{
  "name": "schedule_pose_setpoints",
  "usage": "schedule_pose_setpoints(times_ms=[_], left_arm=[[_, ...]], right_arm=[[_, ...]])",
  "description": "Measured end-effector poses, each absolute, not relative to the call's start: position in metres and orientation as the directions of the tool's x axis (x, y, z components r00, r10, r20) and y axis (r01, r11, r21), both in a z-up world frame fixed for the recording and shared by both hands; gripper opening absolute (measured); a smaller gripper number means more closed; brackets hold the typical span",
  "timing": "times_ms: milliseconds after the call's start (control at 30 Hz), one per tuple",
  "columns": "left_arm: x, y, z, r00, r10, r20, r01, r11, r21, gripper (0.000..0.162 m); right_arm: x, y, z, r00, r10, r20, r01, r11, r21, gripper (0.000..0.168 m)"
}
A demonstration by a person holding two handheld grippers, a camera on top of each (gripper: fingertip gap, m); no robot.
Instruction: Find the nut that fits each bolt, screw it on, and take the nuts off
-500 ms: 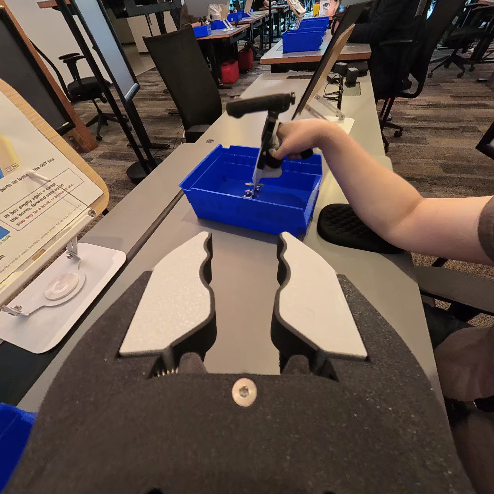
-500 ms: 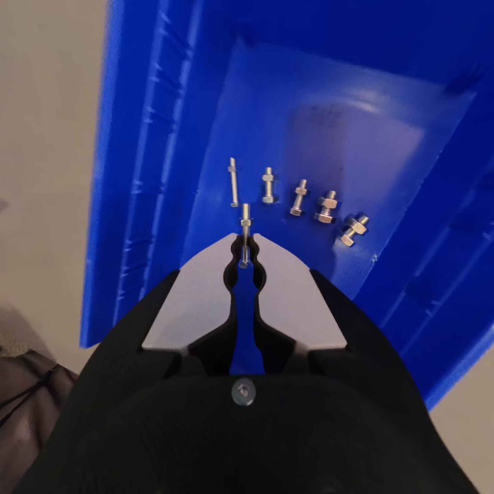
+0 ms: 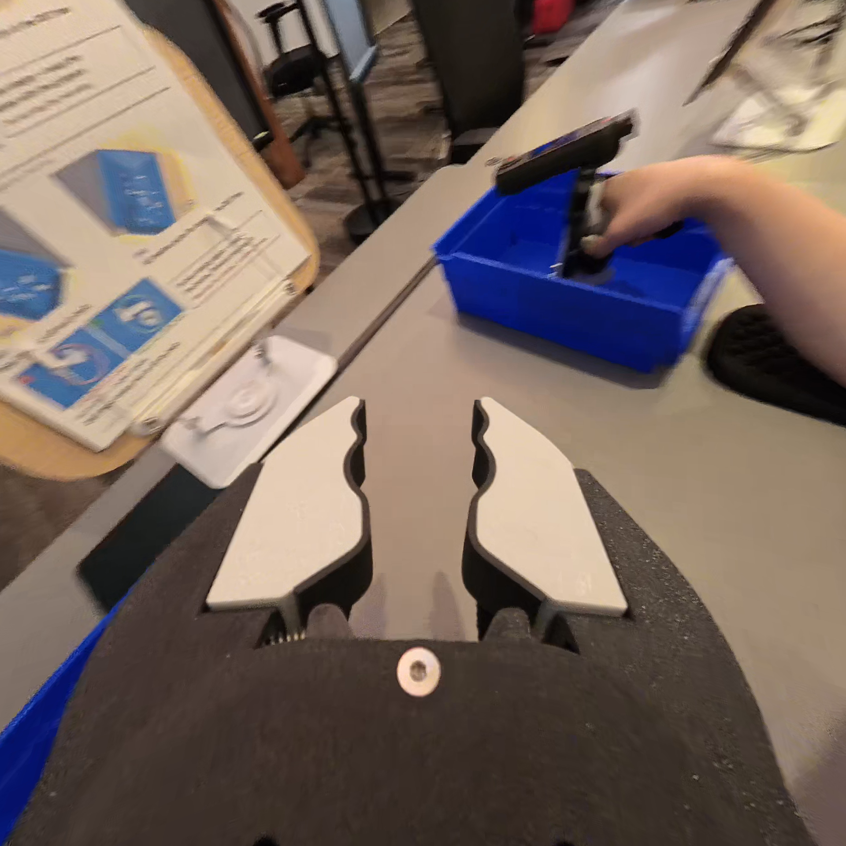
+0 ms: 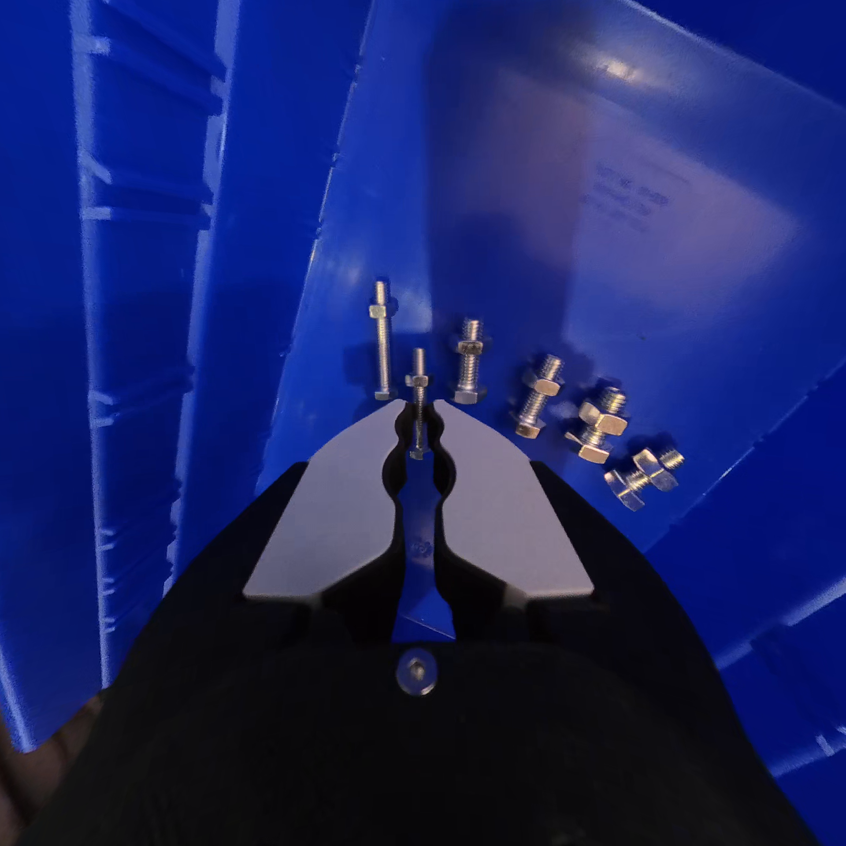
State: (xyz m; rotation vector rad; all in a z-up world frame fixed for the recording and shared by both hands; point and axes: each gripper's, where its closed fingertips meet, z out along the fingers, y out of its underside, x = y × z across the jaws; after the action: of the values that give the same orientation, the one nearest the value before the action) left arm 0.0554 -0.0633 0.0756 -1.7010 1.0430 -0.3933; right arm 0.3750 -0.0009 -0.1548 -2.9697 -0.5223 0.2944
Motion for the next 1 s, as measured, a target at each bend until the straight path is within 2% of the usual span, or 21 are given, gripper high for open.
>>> schedule_pose_setpoints(times_ms=[167, 300, 600, 700, 767, 800, 867, 933, 1000], left_arm=[[0.011, -0.023, 0.074, 0.739, -0.566, -0.365, -0.514, -0.123, -0.849, 0.044], [-0.017, -0.006, 0.074, 0.791, -0.438, -0.427, -0.538, -0.165, -0.826, 0.044], [-0.038, 0.002, 0.072, 0.81, -0.375, -0.45, -0.547, -0.211, -0.81, 0.047], [-0.052, 0.002, 0.072, 0.811, -0.364, -0.458, -0.558, -0.247, -0.792, 0.049], [-0.08, 0.0, 0.076, 0.842, -0.337, -0.422, -0.521, -0.304, -0.798, 0.058], [-0.099, -0.002, 0.078, 0.871, -0.325, -0.369, -0.472, -0.342, -0.813, 0.057], [-0.149, -0.007, 0.086, 0.932, -0.244, -0.268, -0.35, -0.408, -0.844, 0.06], [-0.203, -0.015, 0.084, 0.966, -0.147, -0.213, -0.258, -0.473, -0.843, 0.063], [-0.246, -0.025, 0.066, 0.987, -0.082, -0.141, -0.163, -0.563, -0.81, 0.077]], right_arm=[[0.373, 0.002, -0.158, 0.917, 0.37, -0.15, 0.351, -0.926, -0.138, 0.008], [0.375, 0.003, -0.149, 0.914, 0.386, -0.123, 0.365, -0.917, -0.161, 0.02], [0.388, 0.002, -0.101, 0.922, 0.386, -0.033, 0.359, -0.884, -0.3, 0.023], [0.399, 0.003, -0.072, 0.927, 0.375, -0.002, 0.342, -0.848, -0.406, 0.023], [0.426, 0.006, -0.048, 0.954, 0.292, 0.066, 0.285, -0.819, -0.499, 0.023], [0.443, 0.006, -0.037, 0.969, 0.23, 0.088, 0.241, -0.806, -0.541, 0.024], [0.47, 0.003, -0.025, 0.989, 0.139, 0.059, 0.146, -0.779, -0.61, 0.03], [0.488, -0.002, -0.031, 0.996, 0.093, -0.01, 0.068, -0.79, -0.609, 0.037], [0.5, -0.007, -0.049, 0.996, 0.077, -0.055, 0.033, -0.83, -0.557, 0.041]])
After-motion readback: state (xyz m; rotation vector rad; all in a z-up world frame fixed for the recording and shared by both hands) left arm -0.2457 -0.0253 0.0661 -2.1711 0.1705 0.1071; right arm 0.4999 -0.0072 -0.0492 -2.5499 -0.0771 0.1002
